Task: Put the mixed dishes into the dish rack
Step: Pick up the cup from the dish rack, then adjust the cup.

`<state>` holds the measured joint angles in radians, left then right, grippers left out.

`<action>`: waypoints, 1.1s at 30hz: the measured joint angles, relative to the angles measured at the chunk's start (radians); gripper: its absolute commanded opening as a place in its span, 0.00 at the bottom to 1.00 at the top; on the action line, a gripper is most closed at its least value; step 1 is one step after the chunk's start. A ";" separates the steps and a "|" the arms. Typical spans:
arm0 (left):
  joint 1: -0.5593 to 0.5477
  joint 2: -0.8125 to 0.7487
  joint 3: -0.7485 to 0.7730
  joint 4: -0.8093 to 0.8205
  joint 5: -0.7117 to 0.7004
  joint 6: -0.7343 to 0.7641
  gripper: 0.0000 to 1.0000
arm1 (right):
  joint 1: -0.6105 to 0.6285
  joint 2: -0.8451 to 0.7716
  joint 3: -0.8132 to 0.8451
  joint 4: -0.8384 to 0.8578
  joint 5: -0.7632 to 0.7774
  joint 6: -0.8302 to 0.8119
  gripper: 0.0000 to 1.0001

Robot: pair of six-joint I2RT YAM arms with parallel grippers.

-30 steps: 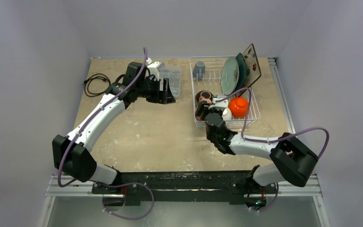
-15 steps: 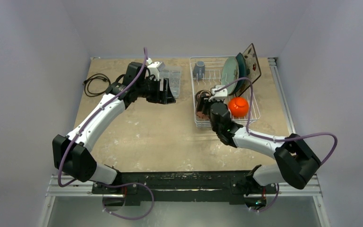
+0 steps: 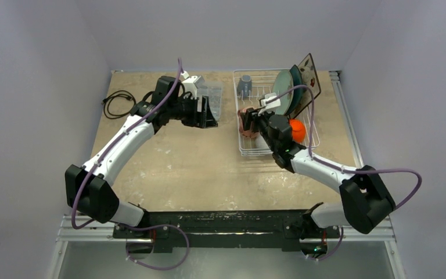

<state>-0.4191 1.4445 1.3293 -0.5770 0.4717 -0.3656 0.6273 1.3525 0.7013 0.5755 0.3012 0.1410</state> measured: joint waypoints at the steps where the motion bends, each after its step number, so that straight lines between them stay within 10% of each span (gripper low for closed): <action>1: 0.000 0.000 -0.002 0.006 0.008 0.002 0.68 | -0.016 0.000 0.007 -0.009 -0.032 -0.003 0.00; 25: -0.009 -0.009 -0.122 0.608 0.314 -0.078 0.66 | -0.431 0.079 0.282 -0.193 -1.001 0.072 0.00; 33: -0.007 0.084 0.035 0.392 0.416 0.176 0.66 | -0.430 0.086 0.285 -0.198 -1.192 0.087 0.00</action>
<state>-0.4259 1.5284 1.3643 -0.1852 0.8875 -0.1894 0.1978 1.4384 0.9859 0.3771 -0.8906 0.2279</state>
